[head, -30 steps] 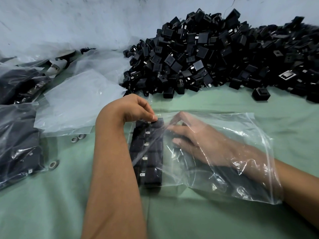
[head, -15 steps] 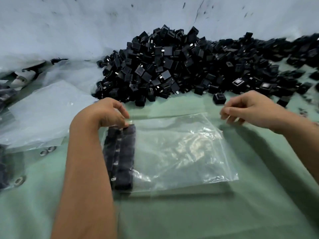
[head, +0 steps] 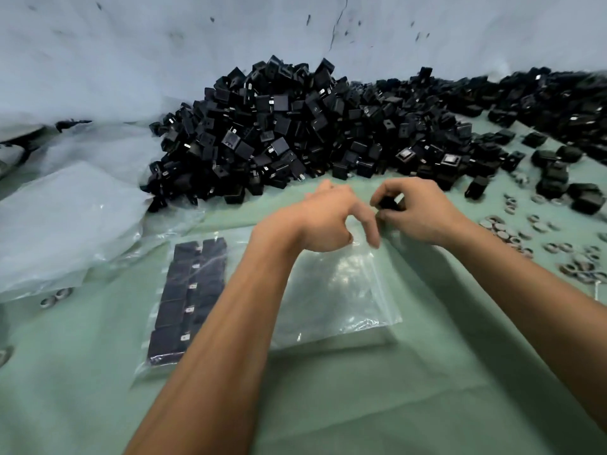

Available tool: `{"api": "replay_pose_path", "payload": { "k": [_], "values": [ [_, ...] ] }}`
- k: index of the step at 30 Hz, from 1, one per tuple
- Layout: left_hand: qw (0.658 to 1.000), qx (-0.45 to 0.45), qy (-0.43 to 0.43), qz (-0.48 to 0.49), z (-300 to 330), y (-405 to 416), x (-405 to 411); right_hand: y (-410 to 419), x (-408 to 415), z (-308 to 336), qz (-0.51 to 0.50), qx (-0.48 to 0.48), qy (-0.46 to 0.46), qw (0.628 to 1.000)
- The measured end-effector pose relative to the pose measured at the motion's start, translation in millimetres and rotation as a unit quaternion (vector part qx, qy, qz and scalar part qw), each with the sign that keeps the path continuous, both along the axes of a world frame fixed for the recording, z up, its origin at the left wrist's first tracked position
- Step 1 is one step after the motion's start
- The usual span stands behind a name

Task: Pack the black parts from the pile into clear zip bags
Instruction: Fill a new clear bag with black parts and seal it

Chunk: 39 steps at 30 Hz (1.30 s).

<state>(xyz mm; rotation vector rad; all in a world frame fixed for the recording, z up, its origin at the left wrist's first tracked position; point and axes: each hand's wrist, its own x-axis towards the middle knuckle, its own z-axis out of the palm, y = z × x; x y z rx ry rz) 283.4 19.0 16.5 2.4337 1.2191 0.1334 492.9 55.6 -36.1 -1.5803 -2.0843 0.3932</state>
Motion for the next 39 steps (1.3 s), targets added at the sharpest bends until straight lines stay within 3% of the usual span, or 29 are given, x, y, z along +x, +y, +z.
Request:
{"api": "replay_pose_path", "payload": {
  "k": [2, 5, 11, 15, 26, 29, 32, 37, 39],
  "values": [
    [1.000, 0.005, -0.008, 0.008, 3, 1, -7, -20, 0, 7, 0.008, -0.086, 0.129, 0.988],
    [0.999, 0.000, -0.044, 0.019, 11, 2, -19, -40, -1, 15, 0.068, -0.279, 0.257, 0.923],
    [0.996, -0.014, -0.088, 0.002, 24, 0, -31, -42, -29, 22, 0.216, -0.399, 0.244, 0.857],
    [0.994, -0.010, -0.111, -0.019, 28, -2, -37, -38, -60, 21, 0.269, -0.415, 0.155, 0.855],
    [0.983, 0.013, -0.178, -0.048, 34, -4, -48, -31, -140, 2, 0.364, -0.447, 0.122, 0.808],
    [0.970, -0.006, -0.240, -0.033, 38, -6, -62, -28, -152, 2, 0.378, -0.383, 0.086, 0.838],
    [0.950, -0.006, -0.311, 0.038, 40, -4, -95, -26, -159, 0, 0.395, -0.328, 0.032, 0.858],
    [0.908, 0.059, -0.356, 0.213, 24, 2, -155, -27, -158, -6, 0.386, -0.312, 0.007, 0.868],
    [0.887, 0.069, -0.377, 0.257, 16, 2, -171, -23, -158, -6, 0.416, -0.329, 0.000, 0.848]
  ]
}}
